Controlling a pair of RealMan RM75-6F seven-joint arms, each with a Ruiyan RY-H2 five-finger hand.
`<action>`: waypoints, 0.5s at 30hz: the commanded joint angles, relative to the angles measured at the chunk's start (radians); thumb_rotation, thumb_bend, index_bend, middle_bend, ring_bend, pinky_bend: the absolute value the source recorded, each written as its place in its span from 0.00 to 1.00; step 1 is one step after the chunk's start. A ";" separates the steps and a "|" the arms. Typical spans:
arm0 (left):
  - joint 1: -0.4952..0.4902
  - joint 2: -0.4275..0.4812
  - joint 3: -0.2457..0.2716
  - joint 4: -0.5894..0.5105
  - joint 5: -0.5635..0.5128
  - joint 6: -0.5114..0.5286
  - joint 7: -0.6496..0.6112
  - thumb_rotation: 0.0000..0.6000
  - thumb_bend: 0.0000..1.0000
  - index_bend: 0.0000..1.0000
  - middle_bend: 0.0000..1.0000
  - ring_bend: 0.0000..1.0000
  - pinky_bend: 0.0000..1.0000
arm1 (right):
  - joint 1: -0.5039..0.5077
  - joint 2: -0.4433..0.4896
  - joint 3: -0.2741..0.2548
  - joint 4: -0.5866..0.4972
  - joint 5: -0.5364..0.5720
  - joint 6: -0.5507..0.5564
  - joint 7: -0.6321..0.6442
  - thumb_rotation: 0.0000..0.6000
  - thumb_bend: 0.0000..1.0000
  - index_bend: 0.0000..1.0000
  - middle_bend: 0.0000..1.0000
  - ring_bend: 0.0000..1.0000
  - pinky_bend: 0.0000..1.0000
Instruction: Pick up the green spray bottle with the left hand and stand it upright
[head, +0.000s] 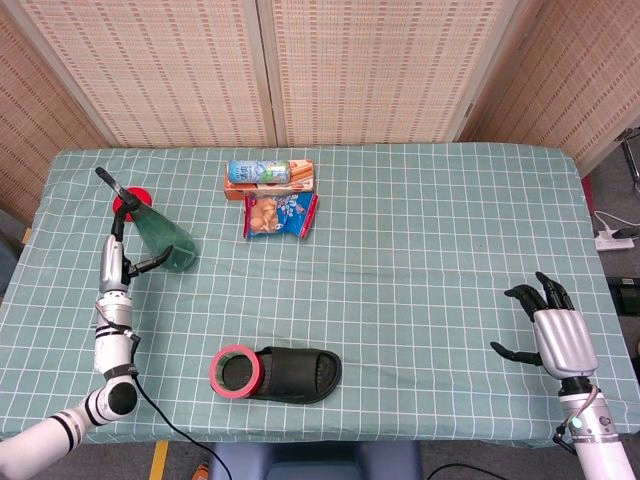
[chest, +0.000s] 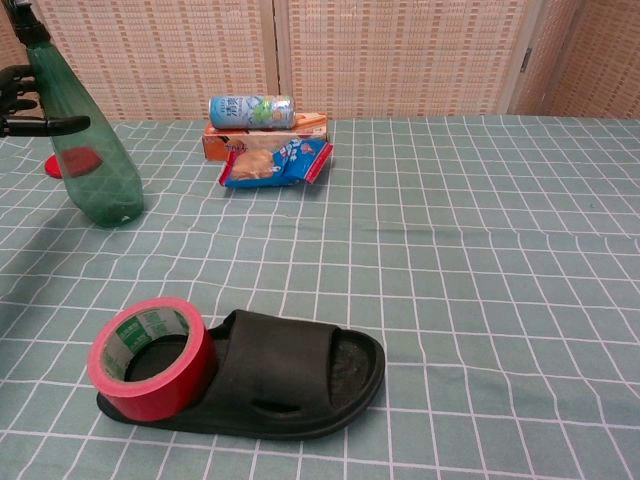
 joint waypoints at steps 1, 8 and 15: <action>0.004 0.011 -0.005 -0.014 -0.009 0.004 0.014 1.00 0.13 0.00 0.00 0.00 0.02 | 0.000 0.000 0.000 0.000 -0.001 0.000 0.002 1.00 0.00 0.28 0.23 0.01 0.11; 0.027 0.047 -0.005 -0.061 -0.030 0.032 0.063 1.00 0.13 0.00 0.00 0.00 0.01 | 0.000 0.002 0.000 -0.001 -0.008 -0.001 0.018 1.00 0.00 0.28 0.23 0.01 0.11; 0.094 0.131 0.015 -0.183 -0.037 0.076 0.109 1.00 0.13 0.00 0.00 0.00 0.01 | 0.003 0.006 -0.005 0.010 -0.033 -0.005 0.076 1.00 0.00 0.28 0.23 0.01 0.11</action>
